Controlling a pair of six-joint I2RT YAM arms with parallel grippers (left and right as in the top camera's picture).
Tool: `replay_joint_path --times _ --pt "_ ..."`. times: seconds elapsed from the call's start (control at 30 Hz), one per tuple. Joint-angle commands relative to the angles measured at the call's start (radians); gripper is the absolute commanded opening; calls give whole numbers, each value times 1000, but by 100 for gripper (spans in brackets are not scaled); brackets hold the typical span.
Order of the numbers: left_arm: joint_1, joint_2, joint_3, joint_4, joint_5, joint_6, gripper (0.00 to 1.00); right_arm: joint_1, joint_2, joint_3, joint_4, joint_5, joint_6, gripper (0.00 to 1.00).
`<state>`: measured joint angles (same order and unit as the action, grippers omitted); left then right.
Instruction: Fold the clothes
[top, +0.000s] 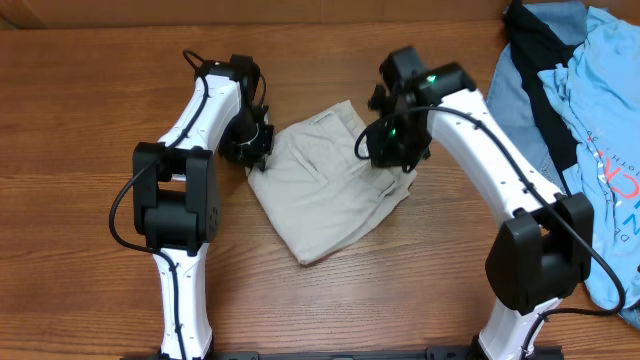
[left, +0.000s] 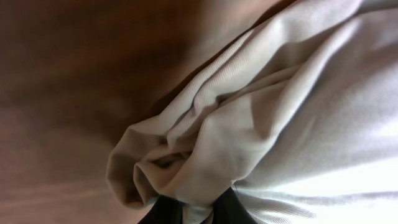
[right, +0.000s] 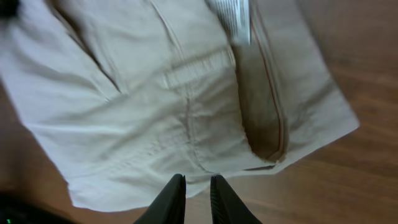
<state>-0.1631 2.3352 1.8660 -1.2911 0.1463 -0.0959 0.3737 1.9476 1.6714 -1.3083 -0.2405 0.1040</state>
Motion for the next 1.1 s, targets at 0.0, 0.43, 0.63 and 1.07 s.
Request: replay_joint_path --times 0.0,0.43,0.63,1.07 --pt "-1 90 -62 -41 -15 3 13 11 2 -82 10 -31 -11 18" --pt "-2 90 -62 -129 -15 2 14 -14 2 -436 327 114 4 25" --pt "-2 90 -62 -177 -23 3 9 -49 2 -474 429 302 75 25" --pt "0 -91 -62 -26 62 29 26 -75 2 -474 608 382 -4 25"
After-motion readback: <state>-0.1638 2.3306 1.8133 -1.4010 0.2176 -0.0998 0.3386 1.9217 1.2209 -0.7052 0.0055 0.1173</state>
